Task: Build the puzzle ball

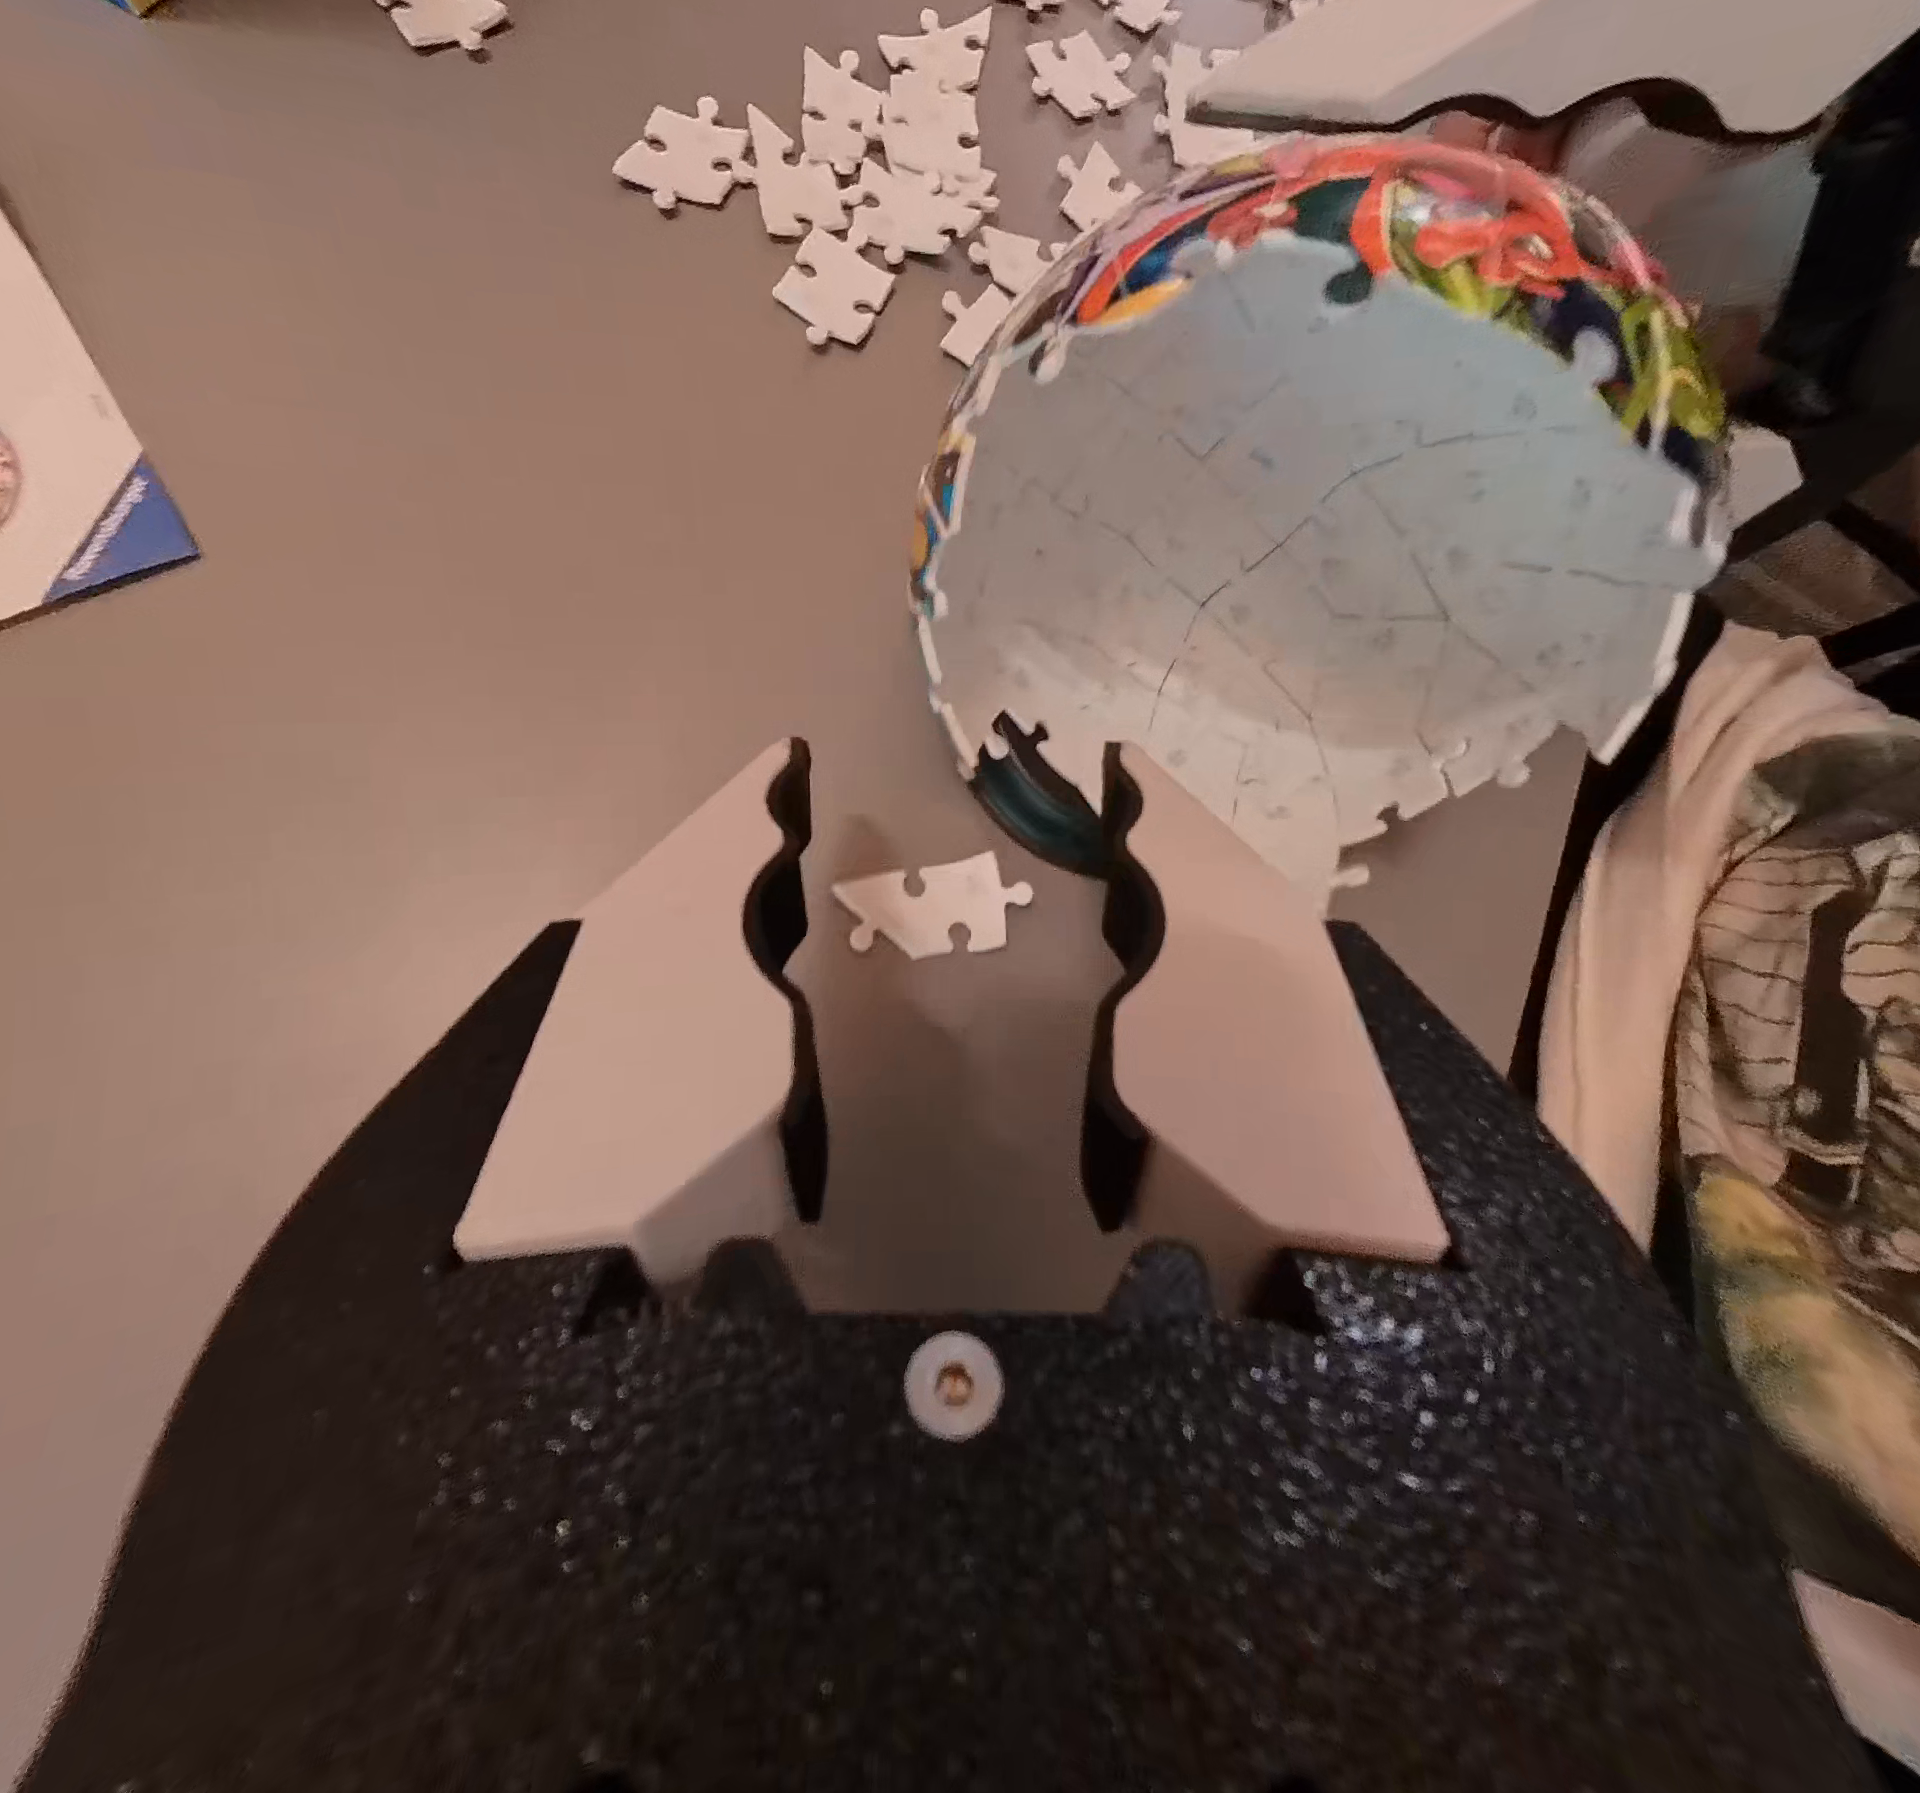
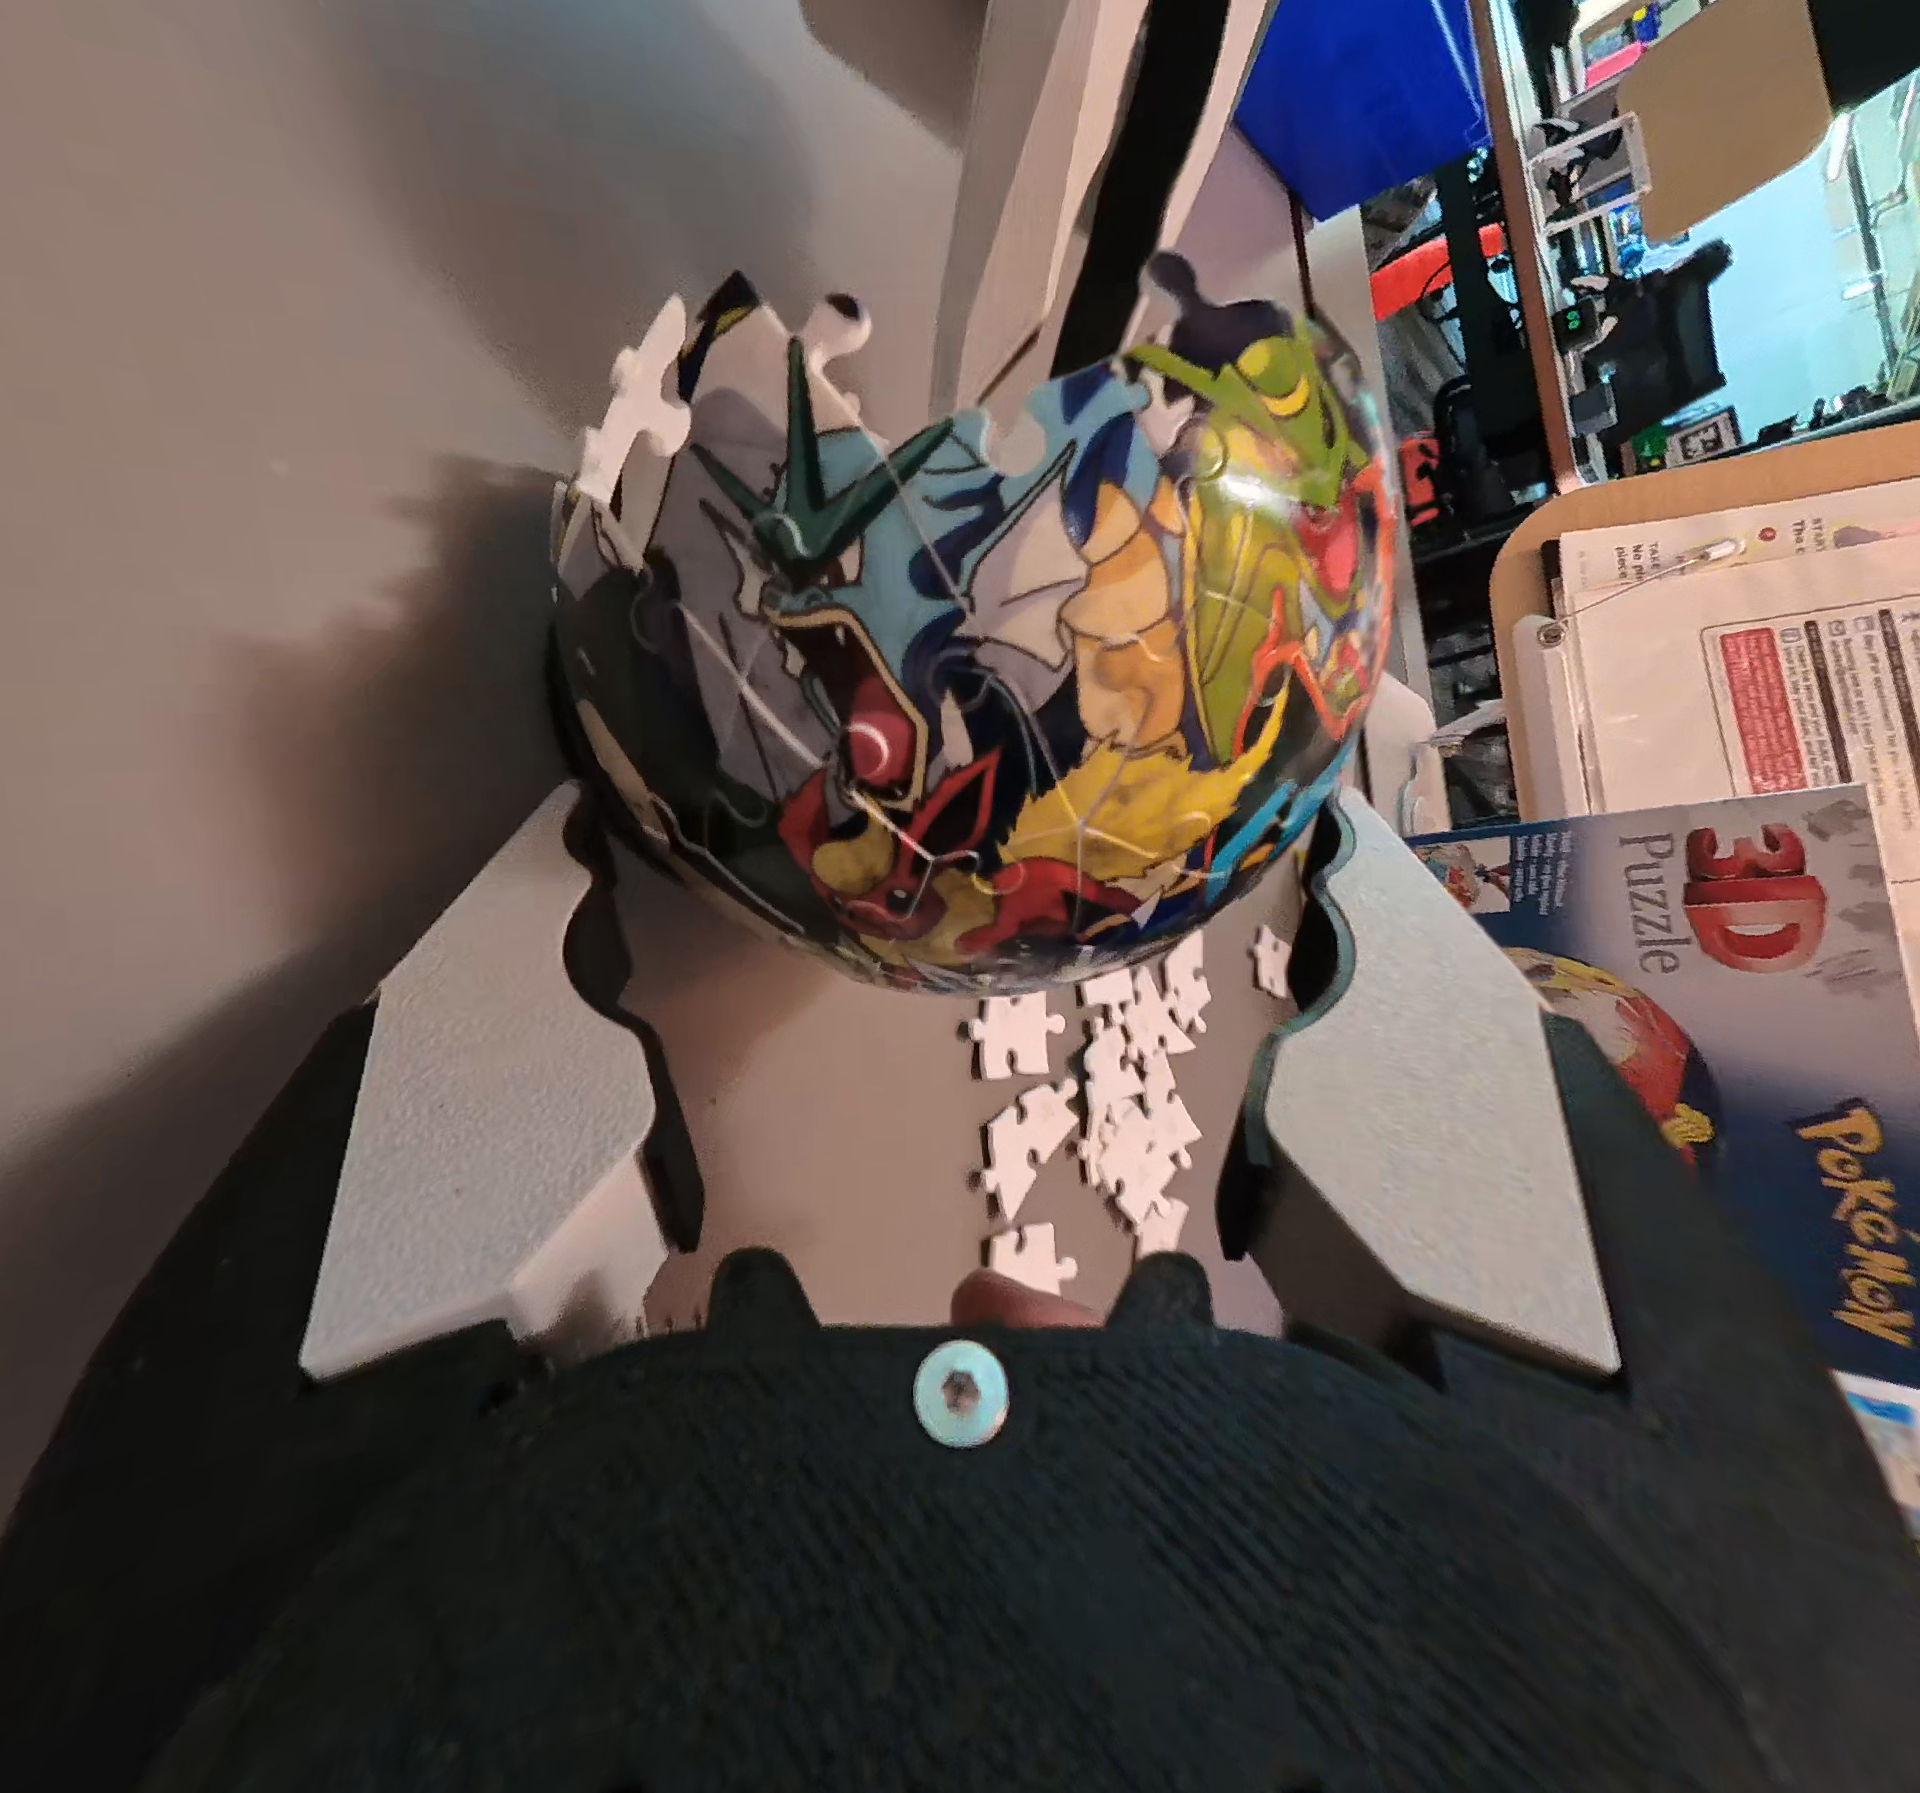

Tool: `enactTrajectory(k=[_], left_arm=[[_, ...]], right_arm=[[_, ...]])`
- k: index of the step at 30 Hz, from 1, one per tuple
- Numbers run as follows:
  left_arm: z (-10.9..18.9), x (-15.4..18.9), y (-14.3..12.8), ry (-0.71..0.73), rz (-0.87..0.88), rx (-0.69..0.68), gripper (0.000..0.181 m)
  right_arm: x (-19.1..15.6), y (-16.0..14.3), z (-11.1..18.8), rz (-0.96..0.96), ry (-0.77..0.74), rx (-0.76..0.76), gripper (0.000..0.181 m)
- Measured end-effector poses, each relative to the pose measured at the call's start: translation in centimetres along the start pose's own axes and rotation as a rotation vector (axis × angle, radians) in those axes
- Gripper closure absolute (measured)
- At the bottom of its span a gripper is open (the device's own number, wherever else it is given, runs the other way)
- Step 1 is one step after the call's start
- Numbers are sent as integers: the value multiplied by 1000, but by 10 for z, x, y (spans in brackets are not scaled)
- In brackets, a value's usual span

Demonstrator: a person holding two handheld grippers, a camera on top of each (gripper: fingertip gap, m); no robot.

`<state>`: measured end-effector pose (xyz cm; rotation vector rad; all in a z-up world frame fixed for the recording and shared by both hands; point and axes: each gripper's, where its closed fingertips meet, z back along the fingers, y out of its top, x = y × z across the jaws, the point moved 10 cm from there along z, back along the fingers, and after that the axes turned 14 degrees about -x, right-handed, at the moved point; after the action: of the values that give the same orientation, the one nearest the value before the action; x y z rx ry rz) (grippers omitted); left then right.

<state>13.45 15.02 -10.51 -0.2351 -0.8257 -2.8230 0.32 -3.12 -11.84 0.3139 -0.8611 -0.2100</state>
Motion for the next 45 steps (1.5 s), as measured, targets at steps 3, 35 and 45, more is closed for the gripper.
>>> enactTrajectory(k=[3,35,45], left_arm=[[-15,-1,6,-21,11,-7,132],[-64,16,47,195,-307,104,152],[-60,16,51,288,-436,138,142]], right_arm=[[1,3,-2,-48,15,41,50],[11,12,10,521,-187,-108,44],[12,15,9,472,-179,-96,47]])
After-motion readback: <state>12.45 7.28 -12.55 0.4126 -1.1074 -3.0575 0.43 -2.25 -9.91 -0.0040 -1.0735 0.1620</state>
